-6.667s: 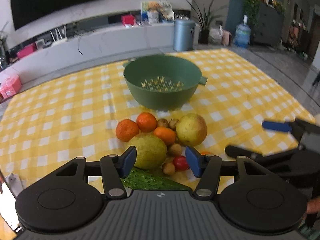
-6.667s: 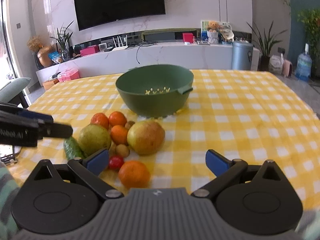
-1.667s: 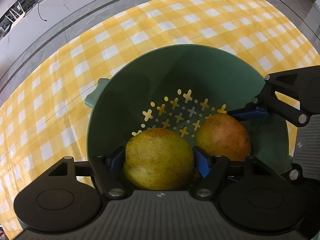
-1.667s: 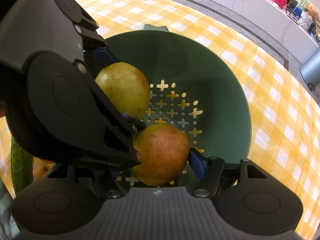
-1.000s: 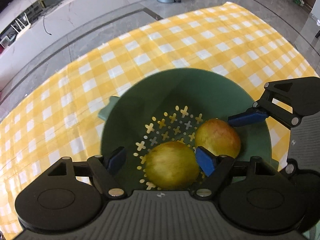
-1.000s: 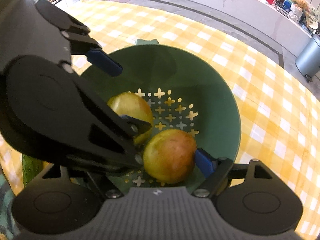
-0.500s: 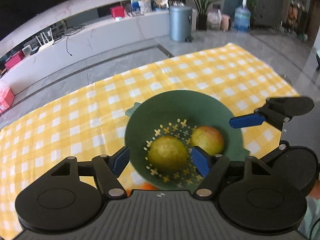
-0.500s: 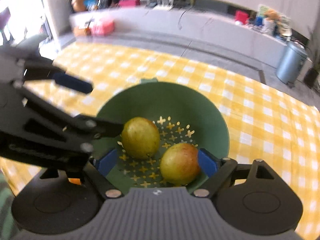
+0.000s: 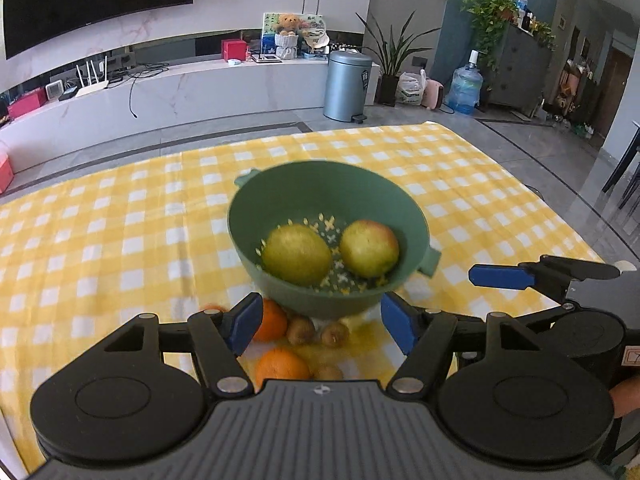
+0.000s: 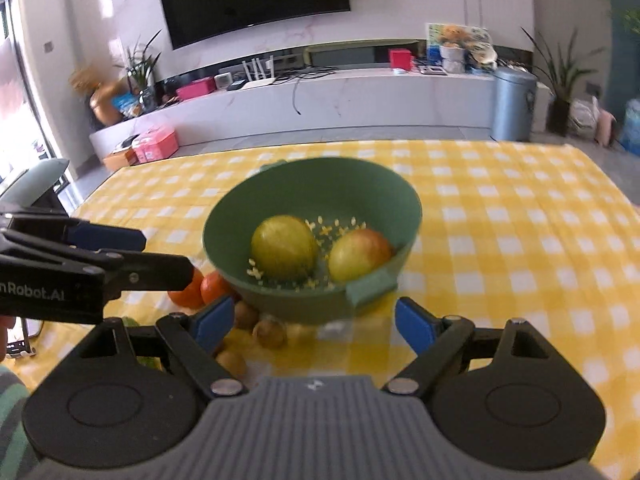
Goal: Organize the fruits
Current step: 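Lift both tools out of the colander and move back toward the oranges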
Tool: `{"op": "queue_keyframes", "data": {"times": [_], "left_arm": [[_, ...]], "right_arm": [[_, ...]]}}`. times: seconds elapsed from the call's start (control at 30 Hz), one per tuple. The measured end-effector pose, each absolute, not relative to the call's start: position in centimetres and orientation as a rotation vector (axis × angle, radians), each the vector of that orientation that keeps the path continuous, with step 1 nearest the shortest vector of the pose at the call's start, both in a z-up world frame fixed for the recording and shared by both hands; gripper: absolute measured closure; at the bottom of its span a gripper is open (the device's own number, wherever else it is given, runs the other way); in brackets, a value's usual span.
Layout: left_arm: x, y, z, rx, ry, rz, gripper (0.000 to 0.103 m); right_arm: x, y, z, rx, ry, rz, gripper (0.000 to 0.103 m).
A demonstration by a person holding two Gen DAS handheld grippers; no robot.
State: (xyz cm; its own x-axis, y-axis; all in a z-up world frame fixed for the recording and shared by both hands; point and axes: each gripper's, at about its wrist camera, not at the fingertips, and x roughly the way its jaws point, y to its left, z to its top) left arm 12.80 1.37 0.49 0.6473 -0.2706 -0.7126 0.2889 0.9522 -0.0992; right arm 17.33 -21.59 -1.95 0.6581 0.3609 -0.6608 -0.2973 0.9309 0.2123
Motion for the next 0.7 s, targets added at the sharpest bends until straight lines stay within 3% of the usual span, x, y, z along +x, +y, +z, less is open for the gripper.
{"op": "queue_keyframes", "data": {"times": [0.37, 0.7], "left_arm": [[9.9, 2.5, -2.2, -0.011, 0.817, -0.293, 0.028], [9.5, 3.9, -3.8, -0.047, 0.864, -0.285, 0.033]], "right_arm": [[13.9, -22.3, -4.1, 0.146, 0.761, 0.294, 0.019], [12.4, -20.5, -5.3, 0.063, 0.797, 0.345, 0.038]]}}
